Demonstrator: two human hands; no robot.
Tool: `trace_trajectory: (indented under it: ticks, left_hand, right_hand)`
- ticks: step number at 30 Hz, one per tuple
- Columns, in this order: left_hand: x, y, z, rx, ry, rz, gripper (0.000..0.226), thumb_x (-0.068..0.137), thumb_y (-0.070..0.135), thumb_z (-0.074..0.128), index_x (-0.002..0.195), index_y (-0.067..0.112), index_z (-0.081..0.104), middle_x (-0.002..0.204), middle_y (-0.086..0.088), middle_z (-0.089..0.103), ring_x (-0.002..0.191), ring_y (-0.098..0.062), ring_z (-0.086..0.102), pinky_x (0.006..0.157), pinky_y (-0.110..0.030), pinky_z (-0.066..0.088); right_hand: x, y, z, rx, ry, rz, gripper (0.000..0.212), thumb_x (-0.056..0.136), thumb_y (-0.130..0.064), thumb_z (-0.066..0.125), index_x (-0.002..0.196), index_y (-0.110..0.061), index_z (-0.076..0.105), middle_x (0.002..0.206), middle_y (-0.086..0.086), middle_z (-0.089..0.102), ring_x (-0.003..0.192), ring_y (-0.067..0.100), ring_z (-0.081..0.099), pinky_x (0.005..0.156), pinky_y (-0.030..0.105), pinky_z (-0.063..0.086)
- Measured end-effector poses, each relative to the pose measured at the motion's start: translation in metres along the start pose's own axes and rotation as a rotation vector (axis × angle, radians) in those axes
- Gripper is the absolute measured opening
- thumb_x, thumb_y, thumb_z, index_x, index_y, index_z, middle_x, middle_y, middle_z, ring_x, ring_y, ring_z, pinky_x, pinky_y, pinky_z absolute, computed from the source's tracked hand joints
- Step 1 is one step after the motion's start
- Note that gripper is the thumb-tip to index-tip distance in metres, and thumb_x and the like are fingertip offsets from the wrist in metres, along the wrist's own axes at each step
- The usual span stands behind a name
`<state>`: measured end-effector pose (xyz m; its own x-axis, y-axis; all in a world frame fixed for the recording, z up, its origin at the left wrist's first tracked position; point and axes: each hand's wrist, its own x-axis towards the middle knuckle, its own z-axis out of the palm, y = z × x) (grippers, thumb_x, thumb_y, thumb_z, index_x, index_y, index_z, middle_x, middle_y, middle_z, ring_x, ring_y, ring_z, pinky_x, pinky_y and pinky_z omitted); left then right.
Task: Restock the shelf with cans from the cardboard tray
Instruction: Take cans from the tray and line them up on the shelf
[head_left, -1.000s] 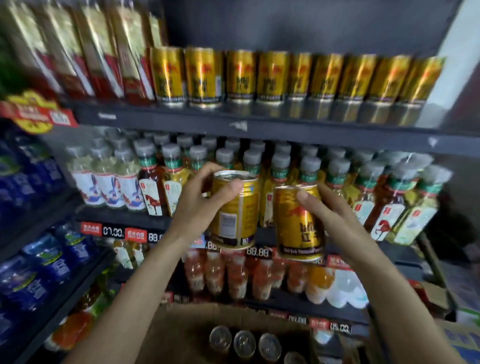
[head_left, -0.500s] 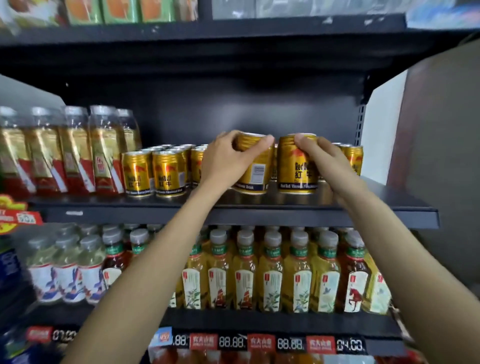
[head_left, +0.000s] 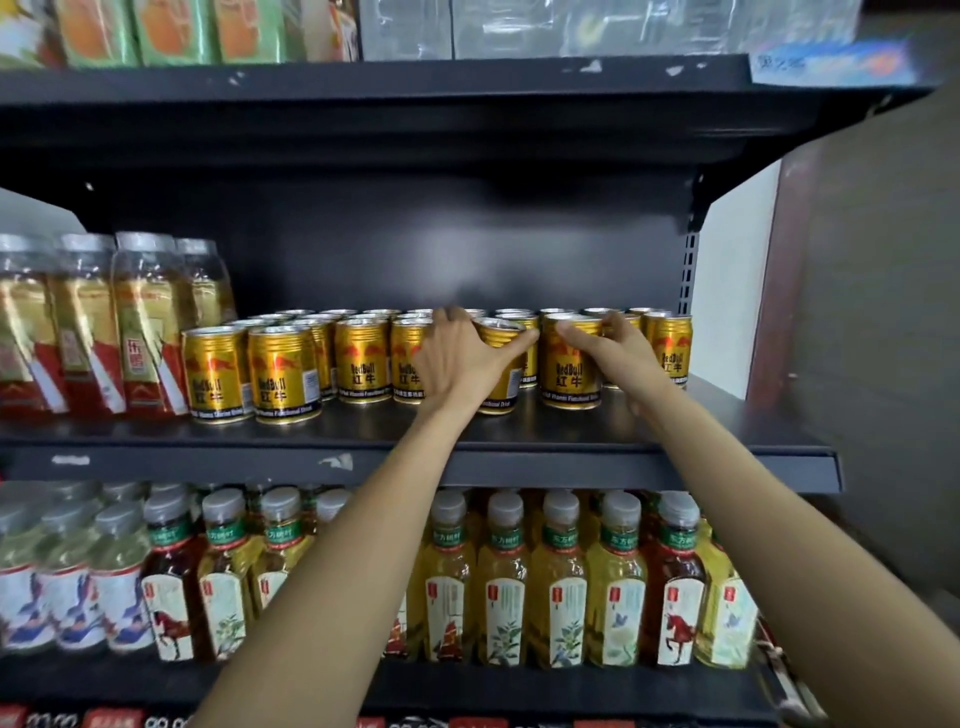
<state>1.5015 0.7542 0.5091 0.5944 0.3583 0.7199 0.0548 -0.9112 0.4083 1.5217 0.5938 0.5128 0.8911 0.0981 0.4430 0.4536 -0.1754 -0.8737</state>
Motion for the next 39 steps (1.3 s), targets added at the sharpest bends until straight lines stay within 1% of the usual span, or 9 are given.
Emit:
trace_trajectory:
  ticks: [2,4,7,10,13,19,27,36,39]
  left_hand:
    - [-0.001,-0.004,0.001,0.009,-0.014,0.022,0.090,0.071,0.080,0.045,0.126,0.009,0.048,0.127,-0.010,0.052,0.107,-0.027,0.057,0.067,-0.030,0.040]
    - [-0.003,-0.012,-0.001,0.013,-0.040,0.059,0.086,0.073,0.077,0.046,0.129,0.012,0.044,0.130,-0.009,0.048,0.108,-0.027,0.057,0.066,-0.030,0.042]
    - [-0.010,-0.029,-0.008,-0.028,-0.041,0.211,0.077,0.077,0.066,0.056,0.135,0.017,0.039,0.136,-0.005,0.042,0.117,-0.023,0.051,0.079,-0.030,0.046]
    - [-0.015,-0.046,-0.017,-0.073,-0.075,0.455,0.065,0.081,0.044,0.065,0.136,0.023,0.039,0.137,0.001,0.039,0.128,-0.016,0.037,0.092,-0.028,0.041]
    - [-0.009,-0.053,-0.023,-0.015,-0.144,0.544,0.065,0.080,0.033,0.068,0.137,0.026,0.038,0.140,0.003,0.041,0.132,-0.016,0.034,0.103,-0.035,0.037]
    - [0.000,-0.043,-0.014,0.122,-0.083,0.558,0.065,0.079,0.038,0.069,0.136,0.024,0.040,0.134,0.001,0.046,0.127,-0.020,0.040,0.109,-0.034,0.026]
    - [0.006,-0.046,-0.004,0.150,-0.046,0.513,0.065,0.079,0.034,0.070,0.136,0.023,0.041,0.133,-0.001,0.046,0.127,-0.022,0.041,0.107,-0.037,0.028]
    - [0.008,-0.052,-0.002,0.099,-0.063,0.483,0.064,0.080,0.031,0.070,0.137,0.023,0.040,0.137,-0.003,0.044,0.130,-0.023,0.037,0.109,-0.035,0.028]
    - [0.007,-0.052,-0.003,0.106,-0.072,0.479,0.064,0.081,0.031,0.069,0.138,0.022,0.040,0.138,-0.004,0.044,0.132,-0.024,0.037,0.110,-0.036,0.028]
  right_hand:
    - [0.001,0.005,0.001,0.024,-0.011,0.006,0.068,0.084,-0.035,0.065,0.140,-0.011,0.033,0.136,0.008,0.049,0.107,0.015,0.050,0.083,0.029,0.044]
    - [0.002,0.010,0.002,0.036,-0.019,0.017,0.072,0.082,-0.037,0.067,0.140,-0.012,0.033,0.136,0.008,0.050,0.115,0.019,0.051,0.090,0.034,0.047]
    - [0.005,0.016,0.002,-0.037,-0.013,0.005,0.079,0.077,-0.046,0.068,0.140,-0.012,0.033,0.138,0.010,0.048,0.124,0.027,0.049,0.100,0.043,0.046]
    - [0.005,0.021,-0.001,-0.221,-0.025,-0.096,0.079,0.078,-0.039,0.070,0.141,-0.011,0.032,0.138,0.009,0.048,0.126,0.025,0.047,0.094,0.030,0.041]
    - [0.006,0.025,-0.003,-0.400,0.004,-0.197,0.085,0.072,-0.033,0.078,0.141,-0.012,0.032,0.137,0.011,0.049,0.125,0.026,0.046,0.091,0.029,0.040]
    - [0.012,0.022,0.012,-0.506,0.054,-0.209,0.084,0.069,-0.038,0.079,0.137,-0.010,0.037,0.136,0.013,0.048,0.124,0.028,0.045,0.097,0.038,0.043]
    - [0.016,0.009,0.041,-0.610,0.072,-0.211,0.077,0.076,-0.034,0.075,0.135,-0.004,0.036,0.137,0.015,0.043,0.122,0.031,0.048,0.096,0.037,0.044]
    - [0.024,0.010,0.050,-0.683,0.091,-0.196,0.081,0.073,-0.039,0.075,0.134,-0.006,0.033,0.137,0.016,0.041,0.119,0.032,0.051,0.090,0.038,0.048]
    - [0.024,0.011,0.050,-0.727,0.050,-0.179,0.088,0.074,-0.043,0.074,0.139,-0.006,0.027,0.142,0.016,0.036,0.127,0.034,0.044,0.095,0.041,0.045]
